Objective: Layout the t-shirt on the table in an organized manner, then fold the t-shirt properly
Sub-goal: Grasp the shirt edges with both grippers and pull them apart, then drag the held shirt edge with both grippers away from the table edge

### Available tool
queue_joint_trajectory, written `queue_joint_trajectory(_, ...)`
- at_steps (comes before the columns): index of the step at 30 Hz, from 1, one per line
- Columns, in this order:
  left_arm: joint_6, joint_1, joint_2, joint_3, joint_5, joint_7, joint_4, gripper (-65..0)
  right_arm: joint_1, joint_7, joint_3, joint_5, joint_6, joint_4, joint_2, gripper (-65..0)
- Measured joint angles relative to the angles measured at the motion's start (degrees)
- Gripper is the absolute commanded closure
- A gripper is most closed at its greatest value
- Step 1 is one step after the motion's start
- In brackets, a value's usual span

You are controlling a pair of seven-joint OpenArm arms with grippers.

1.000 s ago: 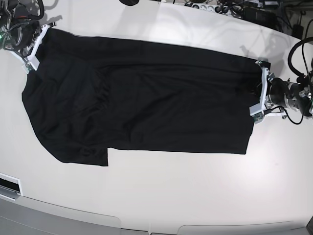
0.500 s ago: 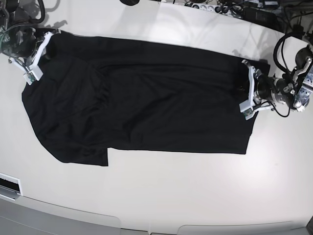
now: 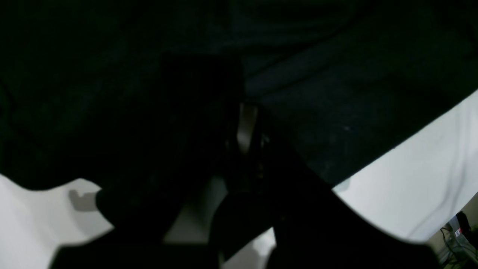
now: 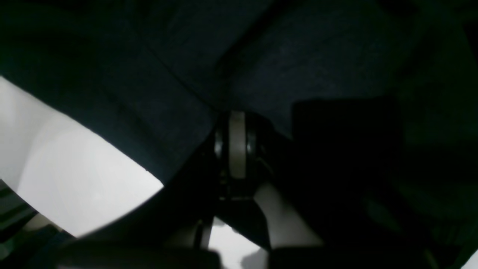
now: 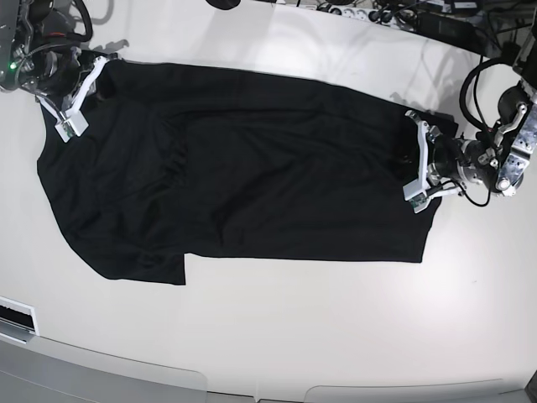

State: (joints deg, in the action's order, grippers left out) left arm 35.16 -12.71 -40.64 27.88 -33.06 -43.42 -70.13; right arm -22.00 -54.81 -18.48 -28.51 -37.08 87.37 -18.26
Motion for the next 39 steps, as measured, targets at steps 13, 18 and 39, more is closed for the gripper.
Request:
queue_joint_trajectory(13, 4.6, 0.7, -4.5, 0.6, -8.7, -9.0, -2.0, 0.0, -6.1, -4.7, -0.1, -8.6, -2.6, 0.5, -0.2, 0.0)
queue_joint_trajectory(18, 4.5, 1.5, -8.0, 0.6, -10.9, -10.6, -4.0, 0.0, -10.1, -4.9, 0.0, -7.1, -2.3, 3.9, -0.1, 0.0)
queue_joint_trajectory(39, -0.5, 4.6, -9.9, 0.7, -13.4, -8.5, -16.4, 0.0, -16.7, -1.0, -3.1, 0.4, 8.1, 19.6, 0.0, 0.0)
